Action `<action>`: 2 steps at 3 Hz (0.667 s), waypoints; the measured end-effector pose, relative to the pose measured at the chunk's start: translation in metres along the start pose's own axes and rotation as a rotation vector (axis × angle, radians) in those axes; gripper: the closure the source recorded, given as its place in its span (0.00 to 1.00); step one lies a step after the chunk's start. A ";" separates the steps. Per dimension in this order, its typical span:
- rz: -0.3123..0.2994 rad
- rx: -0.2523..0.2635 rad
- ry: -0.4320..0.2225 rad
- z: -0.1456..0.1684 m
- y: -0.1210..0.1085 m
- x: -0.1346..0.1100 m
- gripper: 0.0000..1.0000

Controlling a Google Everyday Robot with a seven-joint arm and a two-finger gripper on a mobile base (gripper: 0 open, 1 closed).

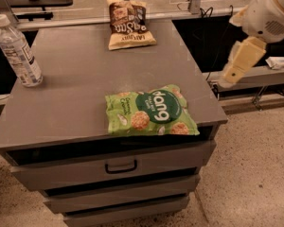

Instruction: Pick brown chip bag

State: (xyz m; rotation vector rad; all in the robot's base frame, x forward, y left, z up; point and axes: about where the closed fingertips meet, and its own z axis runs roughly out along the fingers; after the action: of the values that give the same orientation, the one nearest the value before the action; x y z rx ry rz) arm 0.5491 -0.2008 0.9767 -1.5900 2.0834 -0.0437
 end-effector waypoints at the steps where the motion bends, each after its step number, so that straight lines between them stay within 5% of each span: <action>1: 0.042 0.055 -0.142 0.028 -0.061 -0.030 0.00; 2: 0.051 0.074 -0.177 0.032 -0.078 -0.036 0.00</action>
Offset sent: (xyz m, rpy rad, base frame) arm 0.0713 0.0154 0.0070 0.1339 -0.0827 -0.0105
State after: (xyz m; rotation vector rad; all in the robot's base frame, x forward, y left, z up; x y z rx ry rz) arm 0.6388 -0.1838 0.9879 -1.4426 1.9617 0.0362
